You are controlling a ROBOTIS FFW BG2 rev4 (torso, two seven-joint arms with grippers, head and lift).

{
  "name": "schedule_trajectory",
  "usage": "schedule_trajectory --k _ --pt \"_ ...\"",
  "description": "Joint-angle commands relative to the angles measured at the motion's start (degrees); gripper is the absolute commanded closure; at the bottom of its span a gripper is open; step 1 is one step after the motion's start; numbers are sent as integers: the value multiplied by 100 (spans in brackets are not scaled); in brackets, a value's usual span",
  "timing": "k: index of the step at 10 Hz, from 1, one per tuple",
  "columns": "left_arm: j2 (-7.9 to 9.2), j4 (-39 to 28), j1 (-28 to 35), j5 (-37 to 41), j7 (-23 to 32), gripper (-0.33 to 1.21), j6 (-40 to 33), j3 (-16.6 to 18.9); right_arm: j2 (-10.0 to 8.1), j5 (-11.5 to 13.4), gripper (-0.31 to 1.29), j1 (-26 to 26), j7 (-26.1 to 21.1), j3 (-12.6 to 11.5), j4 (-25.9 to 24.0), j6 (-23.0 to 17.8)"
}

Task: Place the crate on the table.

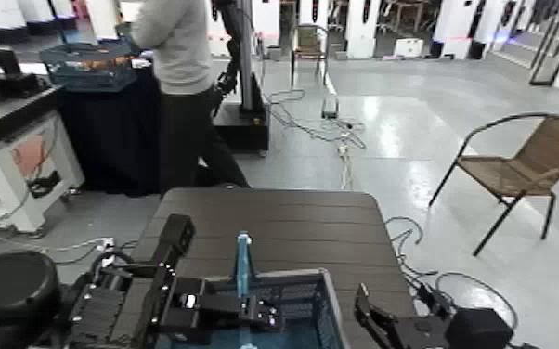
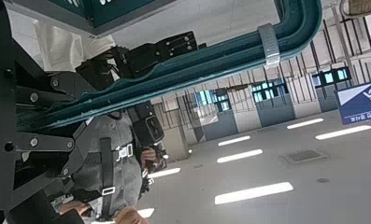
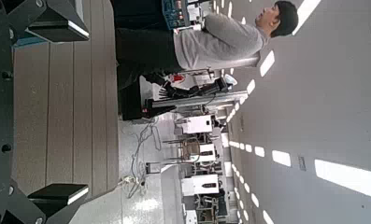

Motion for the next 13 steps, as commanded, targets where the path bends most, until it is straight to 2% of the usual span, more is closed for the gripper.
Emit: schedule_trajectory --k 1,5,6,7,8,9,13 --pt "4 12 -8 -1 0 119 -19 -7 -11 -9 15 -7 0 2 10 -9" --pt "-40 135 -26 -124 -9 119 -36 72 -11 -35 15 -24 0 19 45 -18" --pt "-76 249 -140 -555 -448 119 -71 -7 -11 -44 15 -33 0 28 45 -18" --pt "-111 372 -324 -1662 -1617 119 -300 -279 -11 -44 15 -33 0 28 54 -18" --pt "-181 600 -588 -3077 -3111 119 -695 -640 -11 -44 15 -33 0 28 54 -18" --pt "-260 873 -861 -3904 -4017 119 -1012 -956 -11 -44 15 -33 0 28 45 -18" --pt "-559 2165 -1678 -4783 -5080 119 -1776 -1624 -2 -71 15 -51 0 55 62 -18"
